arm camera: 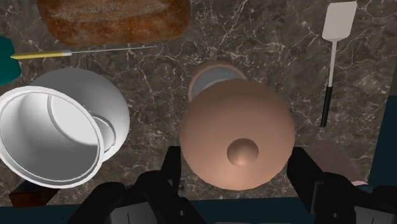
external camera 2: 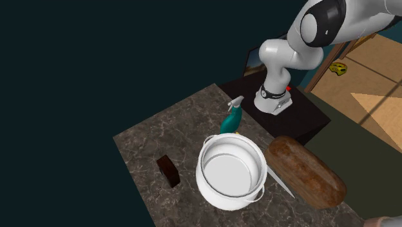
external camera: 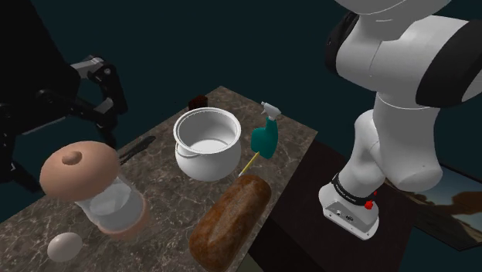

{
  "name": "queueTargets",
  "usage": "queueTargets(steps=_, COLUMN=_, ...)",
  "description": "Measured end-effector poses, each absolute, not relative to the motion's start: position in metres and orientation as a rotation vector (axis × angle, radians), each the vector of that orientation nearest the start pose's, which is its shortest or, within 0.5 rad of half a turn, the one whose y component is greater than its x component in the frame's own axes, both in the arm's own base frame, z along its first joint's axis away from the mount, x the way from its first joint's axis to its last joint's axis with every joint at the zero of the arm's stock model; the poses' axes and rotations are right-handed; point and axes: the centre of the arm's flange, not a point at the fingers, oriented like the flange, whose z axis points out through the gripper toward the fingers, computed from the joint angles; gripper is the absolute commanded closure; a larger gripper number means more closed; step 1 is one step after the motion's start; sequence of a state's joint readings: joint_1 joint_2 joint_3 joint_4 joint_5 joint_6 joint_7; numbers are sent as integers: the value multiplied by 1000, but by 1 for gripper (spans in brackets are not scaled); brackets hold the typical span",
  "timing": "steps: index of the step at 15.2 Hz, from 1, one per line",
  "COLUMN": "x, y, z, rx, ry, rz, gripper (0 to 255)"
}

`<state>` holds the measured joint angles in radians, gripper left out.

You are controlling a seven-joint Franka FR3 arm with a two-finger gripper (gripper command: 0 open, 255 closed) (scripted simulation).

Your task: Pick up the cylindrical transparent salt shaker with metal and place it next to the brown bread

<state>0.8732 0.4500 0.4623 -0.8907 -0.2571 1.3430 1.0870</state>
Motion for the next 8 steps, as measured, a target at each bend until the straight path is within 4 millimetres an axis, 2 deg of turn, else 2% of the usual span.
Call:
queueTargets(steps=2, x=266, y=598, z=653, rx=-3119, ry=-216, rz=-99, gripper=255)
queueTargets(steps=8, x=266, y=599, z=623, rx=-3120, ry=-214, rz=-100, gripper=255)
